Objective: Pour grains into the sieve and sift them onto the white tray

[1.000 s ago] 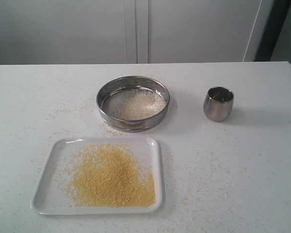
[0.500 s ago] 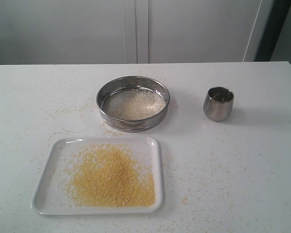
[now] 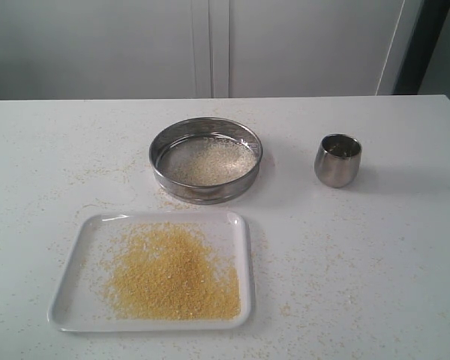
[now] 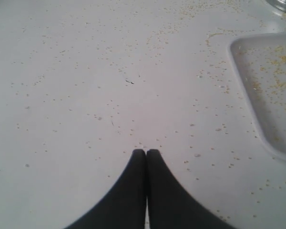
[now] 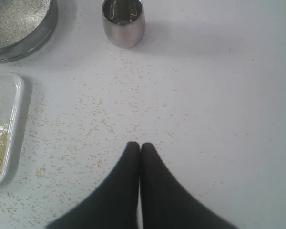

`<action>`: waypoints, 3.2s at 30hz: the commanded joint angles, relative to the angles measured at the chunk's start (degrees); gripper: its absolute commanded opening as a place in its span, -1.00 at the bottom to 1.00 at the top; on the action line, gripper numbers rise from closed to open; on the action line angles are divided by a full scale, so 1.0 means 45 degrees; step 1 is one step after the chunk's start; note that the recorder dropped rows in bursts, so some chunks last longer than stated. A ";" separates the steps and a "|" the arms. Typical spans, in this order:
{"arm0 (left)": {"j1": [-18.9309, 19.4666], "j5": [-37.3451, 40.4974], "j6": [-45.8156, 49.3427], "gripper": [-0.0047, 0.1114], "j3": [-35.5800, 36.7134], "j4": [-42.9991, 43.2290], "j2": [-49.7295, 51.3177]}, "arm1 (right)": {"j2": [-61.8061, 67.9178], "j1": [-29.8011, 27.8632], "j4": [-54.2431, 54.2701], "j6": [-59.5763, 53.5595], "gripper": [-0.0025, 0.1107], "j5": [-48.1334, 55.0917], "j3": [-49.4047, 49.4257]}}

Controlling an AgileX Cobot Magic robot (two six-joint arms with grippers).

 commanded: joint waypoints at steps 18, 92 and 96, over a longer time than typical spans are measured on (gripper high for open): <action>0.0066 0.0164 0.0009 -0.92 0.0129 -0.0014 -0.0052 | -0.1237 -0.0085 -0.0020 -0.0011 -0.96 -0.0258 0.0528; 0.0066 0.0164 0.0009 -0.92 0.0129 -0.0014 -0.0052 | -1.1208 -0.1585 -0.1473 -0.0032 -0.96 -0.5853 0.8784; 0.0066 0.0164 0.0009 -0.92 0.0129 -0.0014 -0.0052 | -1.1208 -0.1585 -0.1473 -0.0781 -0.96 -0.6114 0.9221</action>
